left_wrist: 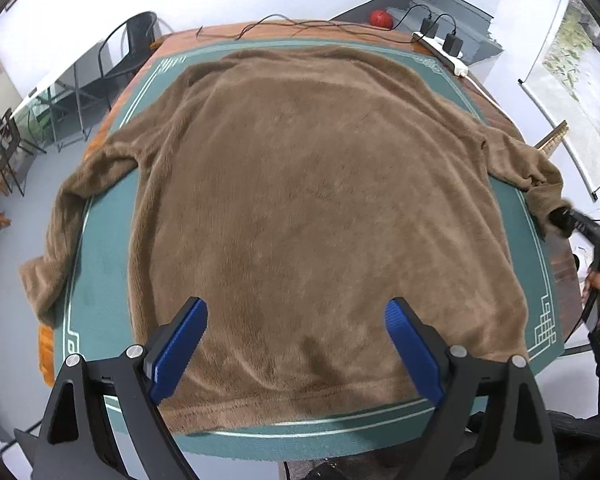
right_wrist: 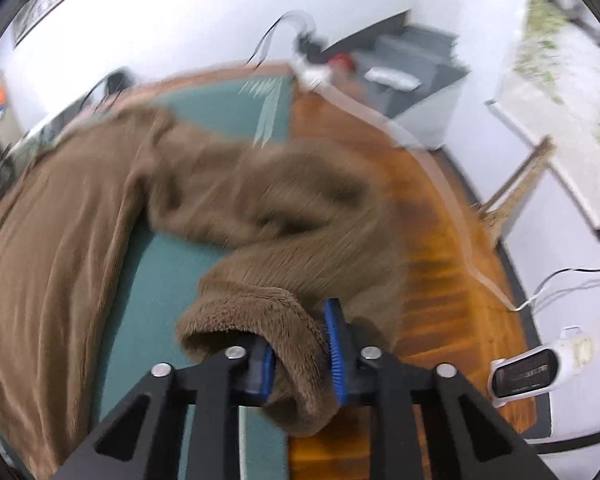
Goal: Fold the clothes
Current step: 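Lift the sleeve with the right gripper and carry it across the fleece body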
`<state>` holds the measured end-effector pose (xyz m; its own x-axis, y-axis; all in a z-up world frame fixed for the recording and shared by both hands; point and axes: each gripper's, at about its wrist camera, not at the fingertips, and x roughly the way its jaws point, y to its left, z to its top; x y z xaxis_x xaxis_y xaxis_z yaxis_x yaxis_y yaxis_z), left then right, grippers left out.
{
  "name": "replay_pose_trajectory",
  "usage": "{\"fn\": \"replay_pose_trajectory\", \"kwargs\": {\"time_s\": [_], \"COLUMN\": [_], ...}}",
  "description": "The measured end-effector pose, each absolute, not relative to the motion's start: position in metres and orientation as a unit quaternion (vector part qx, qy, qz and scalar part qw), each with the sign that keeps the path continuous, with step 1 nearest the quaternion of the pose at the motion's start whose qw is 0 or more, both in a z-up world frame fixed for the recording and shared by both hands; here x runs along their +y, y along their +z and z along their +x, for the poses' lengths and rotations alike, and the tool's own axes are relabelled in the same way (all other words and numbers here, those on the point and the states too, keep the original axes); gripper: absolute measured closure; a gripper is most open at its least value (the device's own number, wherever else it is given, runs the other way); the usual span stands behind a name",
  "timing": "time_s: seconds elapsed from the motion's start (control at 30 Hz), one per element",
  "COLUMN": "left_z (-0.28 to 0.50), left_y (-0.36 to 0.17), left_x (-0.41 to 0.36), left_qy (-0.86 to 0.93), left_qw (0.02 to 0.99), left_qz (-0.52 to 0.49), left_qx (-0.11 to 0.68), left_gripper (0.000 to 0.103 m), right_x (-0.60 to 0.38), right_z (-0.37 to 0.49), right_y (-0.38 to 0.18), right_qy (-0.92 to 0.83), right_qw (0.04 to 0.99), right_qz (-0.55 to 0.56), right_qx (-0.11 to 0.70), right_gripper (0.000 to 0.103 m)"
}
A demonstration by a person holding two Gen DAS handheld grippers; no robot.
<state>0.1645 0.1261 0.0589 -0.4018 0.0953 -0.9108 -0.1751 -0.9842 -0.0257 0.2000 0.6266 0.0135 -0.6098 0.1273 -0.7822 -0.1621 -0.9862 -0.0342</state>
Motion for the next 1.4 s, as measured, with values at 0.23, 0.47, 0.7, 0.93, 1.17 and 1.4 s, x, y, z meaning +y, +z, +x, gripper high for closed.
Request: {"fn": "replay_pose_trajectory", "kwargs": {"time_s": [0.23, 0.47, 0.7, 0.93, 1.17, 1.4], "left_z": [0.12, 0.067, 0.04, 0.019, 0.004, -0.003], "left_y": [0.087, 0.114, 0.095, 0.066, 0.052, 0.034], "left_x": [0.124, 0.135, 0.145, 0.133, 0.145, 0.157], "left_qy": [0.847, 0.853, 0.835, 0.814, 0.802, 0.789], "left_qw": [0.105, 0.147, 0.173, 0.161, 0.164, 0.173], "left_qz": [-0.521, -0.5, -0.522, -0.558, -0.574, -0.59], "left_qx": [0.027, -0.006, 0.006, -0.017, -0.011, -0.012], "left_gripper": [0.01, 0.01, 0.01, 0.01, 0.01, 0.01], "right_x": [0.697, 0.754, 0.763, 0.783, 0.771, 0.757], "right_z": [0.216, 0.229, 0.197, 0.202, 0.207, 0.193], "right_y": [0.102, 0.184, 0.181, 0.076, 0.021, -0.001], "right_qy": [0.925, 0.927, 0.915, 0.825, 0.778, 0.759], "right_qw": [0.181, 0.255, 0.143, 0.145, 0.147, 0.129], "right_qz": [-0.32, -0.207, -0.226, -0.286, -0.342, -0.374], "right_qx": [0.097, 0.179, 0.302, 0.466, 0.507, 0.517], "right_gripper": [0.082, 0.082, 0.074, 0.018, 0.018, 0.018]}}
